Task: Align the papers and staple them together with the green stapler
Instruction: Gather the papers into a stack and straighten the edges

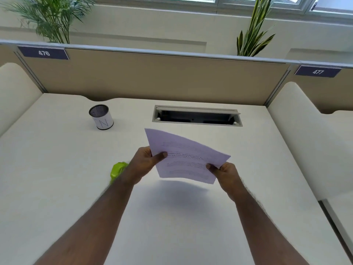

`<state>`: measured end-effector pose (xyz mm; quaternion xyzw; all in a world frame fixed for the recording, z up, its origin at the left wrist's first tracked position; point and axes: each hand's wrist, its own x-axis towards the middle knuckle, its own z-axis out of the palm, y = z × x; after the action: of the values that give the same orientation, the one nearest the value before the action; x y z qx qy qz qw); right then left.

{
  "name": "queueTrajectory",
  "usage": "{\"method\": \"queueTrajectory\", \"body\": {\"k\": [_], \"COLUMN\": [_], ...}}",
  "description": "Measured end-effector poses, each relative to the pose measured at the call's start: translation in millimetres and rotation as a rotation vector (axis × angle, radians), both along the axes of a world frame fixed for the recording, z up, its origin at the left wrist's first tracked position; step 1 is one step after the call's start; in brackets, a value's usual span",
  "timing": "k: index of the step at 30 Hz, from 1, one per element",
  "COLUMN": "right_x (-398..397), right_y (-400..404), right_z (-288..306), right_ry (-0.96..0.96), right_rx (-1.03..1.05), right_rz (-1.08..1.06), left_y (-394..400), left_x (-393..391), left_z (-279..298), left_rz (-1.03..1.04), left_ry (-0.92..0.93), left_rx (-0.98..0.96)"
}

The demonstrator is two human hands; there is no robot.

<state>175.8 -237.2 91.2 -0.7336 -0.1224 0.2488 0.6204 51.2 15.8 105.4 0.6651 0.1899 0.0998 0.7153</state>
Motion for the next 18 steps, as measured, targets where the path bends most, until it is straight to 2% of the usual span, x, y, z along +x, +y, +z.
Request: {"method": "queueTrajectory", "body": {"k": [6, 13, 15, 18], "right_x": [-8.2, -7.7, -9.1, -18.6], "right_y": [-3.9, -1.7, -0.3, -2.5], "right_z": [-21.3, -26.5, -28.0, -31.9], "right_ry": [0.019, -0.037, -0.054, 0.199], "right_rx": [-0.037, -0.051, -0.104, -0.117], "right_rz": [-0.049, -0.051, -0.119, -0.211], "left_y": [-12.6, -12.1, -12.4, -20.3], "left_x": [-9.3, -5.5, -5.3, -6.1], "left_z": [-10.4, -20.1, -20.5, -24.5], "left_rz": [0.006, 0.094, 0.174, 0.362], "left_ry": [0.035, 0.061, 0.052, 0.052], "left_rx": [0.124, 0.147, 0.061, -0.277]}}
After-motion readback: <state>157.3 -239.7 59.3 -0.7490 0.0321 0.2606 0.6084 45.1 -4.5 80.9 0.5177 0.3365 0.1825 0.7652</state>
